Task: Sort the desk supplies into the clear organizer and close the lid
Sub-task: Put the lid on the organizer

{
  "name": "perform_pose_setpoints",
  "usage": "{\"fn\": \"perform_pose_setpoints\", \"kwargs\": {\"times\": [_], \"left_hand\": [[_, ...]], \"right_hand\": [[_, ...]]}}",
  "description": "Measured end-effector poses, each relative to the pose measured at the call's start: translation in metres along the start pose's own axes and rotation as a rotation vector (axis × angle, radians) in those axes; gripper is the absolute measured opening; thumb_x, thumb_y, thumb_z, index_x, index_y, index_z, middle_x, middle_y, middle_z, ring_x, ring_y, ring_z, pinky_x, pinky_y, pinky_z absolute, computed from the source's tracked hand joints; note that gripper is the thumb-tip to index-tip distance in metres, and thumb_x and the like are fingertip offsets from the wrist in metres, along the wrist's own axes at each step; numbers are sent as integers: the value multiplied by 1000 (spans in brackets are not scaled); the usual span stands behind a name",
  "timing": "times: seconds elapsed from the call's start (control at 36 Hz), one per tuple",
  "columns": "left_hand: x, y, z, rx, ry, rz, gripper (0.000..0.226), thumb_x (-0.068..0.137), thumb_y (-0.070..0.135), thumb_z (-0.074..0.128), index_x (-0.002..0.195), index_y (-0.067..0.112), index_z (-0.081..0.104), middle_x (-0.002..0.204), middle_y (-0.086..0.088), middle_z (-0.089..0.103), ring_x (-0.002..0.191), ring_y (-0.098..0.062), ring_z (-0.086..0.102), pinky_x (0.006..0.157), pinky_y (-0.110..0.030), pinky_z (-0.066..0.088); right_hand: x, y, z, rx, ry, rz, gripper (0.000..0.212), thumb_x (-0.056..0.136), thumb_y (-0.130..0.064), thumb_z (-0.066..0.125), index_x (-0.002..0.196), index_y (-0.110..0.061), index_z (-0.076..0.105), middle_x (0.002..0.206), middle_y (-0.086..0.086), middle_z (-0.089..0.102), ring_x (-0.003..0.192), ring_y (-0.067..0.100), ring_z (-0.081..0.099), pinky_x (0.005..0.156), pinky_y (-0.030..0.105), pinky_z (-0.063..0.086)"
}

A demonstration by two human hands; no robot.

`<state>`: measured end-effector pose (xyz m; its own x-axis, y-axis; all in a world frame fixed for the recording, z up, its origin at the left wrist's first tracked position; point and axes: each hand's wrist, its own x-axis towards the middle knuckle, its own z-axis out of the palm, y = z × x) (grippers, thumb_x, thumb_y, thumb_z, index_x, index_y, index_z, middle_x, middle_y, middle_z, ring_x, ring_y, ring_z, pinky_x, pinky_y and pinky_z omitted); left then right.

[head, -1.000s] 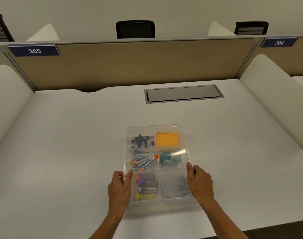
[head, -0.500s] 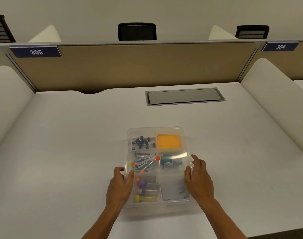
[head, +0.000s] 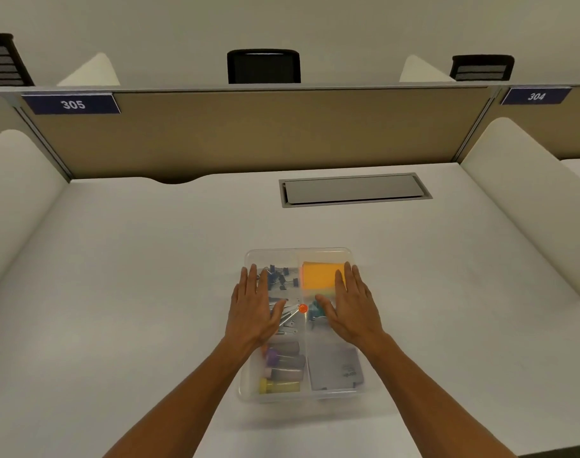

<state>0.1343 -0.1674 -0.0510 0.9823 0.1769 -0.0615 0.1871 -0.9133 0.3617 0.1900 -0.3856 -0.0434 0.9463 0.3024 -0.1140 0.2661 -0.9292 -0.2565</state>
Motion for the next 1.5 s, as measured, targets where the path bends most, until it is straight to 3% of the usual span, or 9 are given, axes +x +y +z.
{"fn": "perform_pose_setpoints", "kwargs": {"times": [0.25, 0.39, 0.58, 0.69, 0.83, 0.97, 1.11, 1.22, 1.5], "left_hand": [[2, -6, 12, 74, 12, 8, 97, 75, 79, -12, 153, 22, -10, 160, -1, -19, 146, -20, -20, 116, -36, -6], [3, -5, 12, 91, 14, -5, 95, 79, 77, -5, 154, 20, -6, 160, -1, -16, 145, -20, -19, 115, -35, -2], [4, -1, 8, 136, -32, -14, 88, 84, 69, 12, 154, 19, -7, 161, -4, -14, 148, -24, -14, 118, -38, -4], [11, 0, 0, 175, -26, 2, 86, 84, 71, 21, 154, 21, 12, 162, -7, 9, 149, -31, 8, 119, -47, 11], [26, -1, -12, 262, 88, 76, 70, 82, 72, 33, 127, 21, 48, 133, -7, 50, 120, -27, 46, 104, -45, 38], [36, -5, -3, 196, 35, 108, 77, 86, 72, 27, 144, 22, 30, 158, -8, 20, 146, -30, 16, 118, -49, 20], [43, -9, 2, 286, -62, 154, 83, 85, 74, 5, 154, 28, -2, 161, -2, -17, 147, -28, -17, 119, -53, -3], [46, -10, 4, 274, -70, 170, 82, 86, 73, 6, 154, 28, -3, 160, -3, -19, 146, -29, -19, 119, -54, -3], [50, -6, 6, 257, -68, 147, 86, 81, 74, 4, 154, 29, 0, 161, -3, -13, 148, -31, -14, 119, -54, -2]], "right_hand": [[3, 1, 9, 2, -5, 63, 108, 75, -86, -4, 157, -16, -6, 165, 0, -9, 152, 20, -7, 120, 42, 16], [4, 0, 8, -18, -9, 72, 111, 73, -88, -1, 157, -16, -4, 166, 0, -6, 153, 21, -4, 118, 45, 24], [20, -2, -10, -135, 60, 49, 98, 77, -87, 27, 144, -15, 33, 147, 7, 40, 136, 27, 37, 94, 40, 52], [36, -5, -19, -255, 19, 27, 101, 77, -88, 21, 145, -14, 34, 144, 9, 40, 131, 29, 39, 97, 41, 49], [46, -3, -20, -286, 14, -30, 100, 81, -84, 13, 145, -11, 37, 147, 12, 40, 132, 30, 40, 109, 42, 38], [43, 4, -4, -172, -10, -33, 105, 80, -83, 2, 157, -11, 4, 166, 7, -3, 152, 29, -1, 120, 43, 7], [46, 7, 0, -163, -15, -45, 97, 85, -80, 6, 157, -15, -5, 165, 5, -10, 152, 26, -5, 120, 45, 6], [46, 8, 0, -149, -12, -41, 93, 88, -78, 14, 157, -17, -5, 165, 3, -10, 152, 26, -4, 120, 48, 11], [50, 6, -3, -110, -28, -37, 105, 77, -84, 0, 158, -16, 6, 166, 3, 1, 152, 27, 5, 116, 51, 26]]}}
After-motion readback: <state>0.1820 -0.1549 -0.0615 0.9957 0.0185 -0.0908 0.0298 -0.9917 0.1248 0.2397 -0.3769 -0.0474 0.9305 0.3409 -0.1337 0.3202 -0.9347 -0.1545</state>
